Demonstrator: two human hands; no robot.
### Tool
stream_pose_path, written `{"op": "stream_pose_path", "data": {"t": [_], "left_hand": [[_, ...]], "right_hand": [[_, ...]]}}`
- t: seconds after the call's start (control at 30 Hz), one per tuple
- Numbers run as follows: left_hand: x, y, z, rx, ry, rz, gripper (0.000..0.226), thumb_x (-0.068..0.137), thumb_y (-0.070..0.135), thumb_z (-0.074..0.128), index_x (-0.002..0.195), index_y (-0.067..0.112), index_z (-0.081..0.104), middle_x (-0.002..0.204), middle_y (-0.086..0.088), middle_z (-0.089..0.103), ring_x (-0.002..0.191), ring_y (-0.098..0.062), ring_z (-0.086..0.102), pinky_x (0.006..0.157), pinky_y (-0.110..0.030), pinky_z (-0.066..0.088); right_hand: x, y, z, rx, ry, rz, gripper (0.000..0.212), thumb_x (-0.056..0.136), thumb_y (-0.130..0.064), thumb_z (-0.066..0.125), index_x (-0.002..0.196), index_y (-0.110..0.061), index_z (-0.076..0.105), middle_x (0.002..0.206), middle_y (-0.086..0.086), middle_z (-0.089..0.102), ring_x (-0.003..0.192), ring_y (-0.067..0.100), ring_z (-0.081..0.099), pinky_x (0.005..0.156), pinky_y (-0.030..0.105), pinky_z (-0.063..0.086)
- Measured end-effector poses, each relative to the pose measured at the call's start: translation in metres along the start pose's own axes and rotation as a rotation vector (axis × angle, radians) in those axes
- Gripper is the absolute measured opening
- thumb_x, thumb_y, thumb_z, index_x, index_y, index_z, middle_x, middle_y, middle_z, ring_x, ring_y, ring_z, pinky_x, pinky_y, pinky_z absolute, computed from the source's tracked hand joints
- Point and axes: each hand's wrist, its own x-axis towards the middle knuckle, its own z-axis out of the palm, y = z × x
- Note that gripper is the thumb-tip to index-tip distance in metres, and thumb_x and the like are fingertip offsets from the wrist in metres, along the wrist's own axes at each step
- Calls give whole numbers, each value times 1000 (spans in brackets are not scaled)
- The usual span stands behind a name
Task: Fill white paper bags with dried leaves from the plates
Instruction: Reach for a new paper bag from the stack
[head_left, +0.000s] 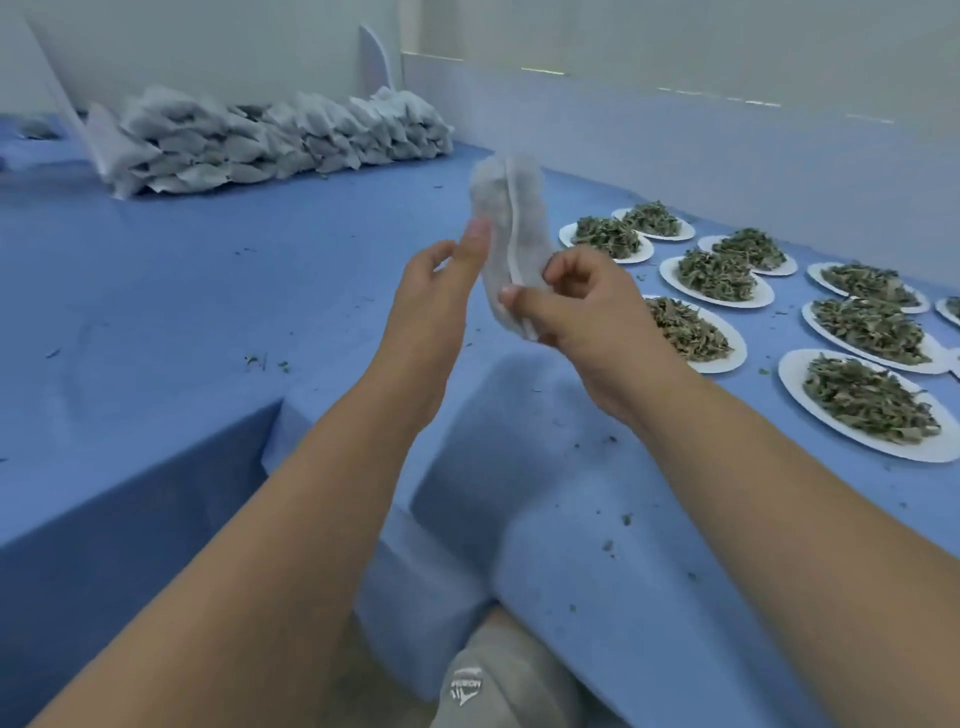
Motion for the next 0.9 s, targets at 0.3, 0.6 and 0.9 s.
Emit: {"op": "stream_pose_path", "data": {"t": [0.3,0.6,0.9], "left_hand": [[10,-54,-6,672,194,174,12,98,25,38,106,20,45,102,5,56,95,-20,52,70,-34,33],[9,-53,-8,691,158,195,6,89,21,42,92,27,41,93,6,54,83,-13,48,59,-27,29],[-5,-42,23,777,58,210,25,94,21,42,118,22,47,115,4,51,100,-20,52,81,-38,42]], "right_hand": [[161,49,91,-552,84,-280,33,76,-29,76,84,-23,44,75,-12,48,67,12,45,54,18,35],[186,74,105,-751,-61,-171,49,76,-32,81,100,-15,42,81,-9,44,86,24,52,55,29,30],[94,24,8,-401,-36,-104,55,72,-48,86,111,-32,51,120,-18,48,121,7,53,91,35,51]]}}
